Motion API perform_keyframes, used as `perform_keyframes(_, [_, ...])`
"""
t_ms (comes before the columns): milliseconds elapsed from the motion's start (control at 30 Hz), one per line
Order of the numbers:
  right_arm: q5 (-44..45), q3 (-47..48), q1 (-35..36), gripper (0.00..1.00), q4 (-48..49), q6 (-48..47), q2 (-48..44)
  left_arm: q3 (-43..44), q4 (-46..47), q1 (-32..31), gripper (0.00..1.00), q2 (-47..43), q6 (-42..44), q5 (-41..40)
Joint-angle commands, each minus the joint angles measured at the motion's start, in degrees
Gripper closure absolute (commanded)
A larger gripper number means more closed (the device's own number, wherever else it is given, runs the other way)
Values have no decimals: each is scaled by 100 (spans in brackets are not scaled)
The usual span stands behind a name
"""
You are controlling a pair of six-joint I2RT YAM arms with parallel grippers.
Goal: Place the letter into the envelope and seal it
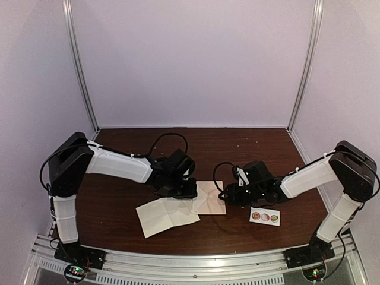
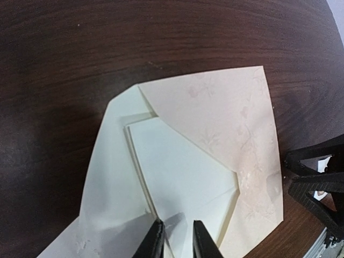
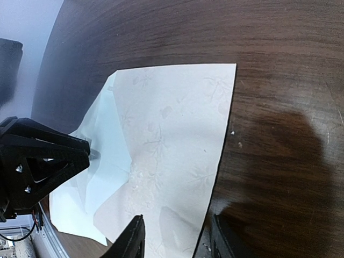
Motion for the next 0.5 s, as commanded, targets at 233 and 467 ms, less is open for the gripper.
perform_keyframes(233, [-49, 121, 83, 58, -111, -6, 231, -107, 174, 56, 80, 153, 21, 4])
perform_keyframes(467, [-61, 157, 128, 58, -83, 20, 312, -137, 275, 54, 88, 202, -2, 96])
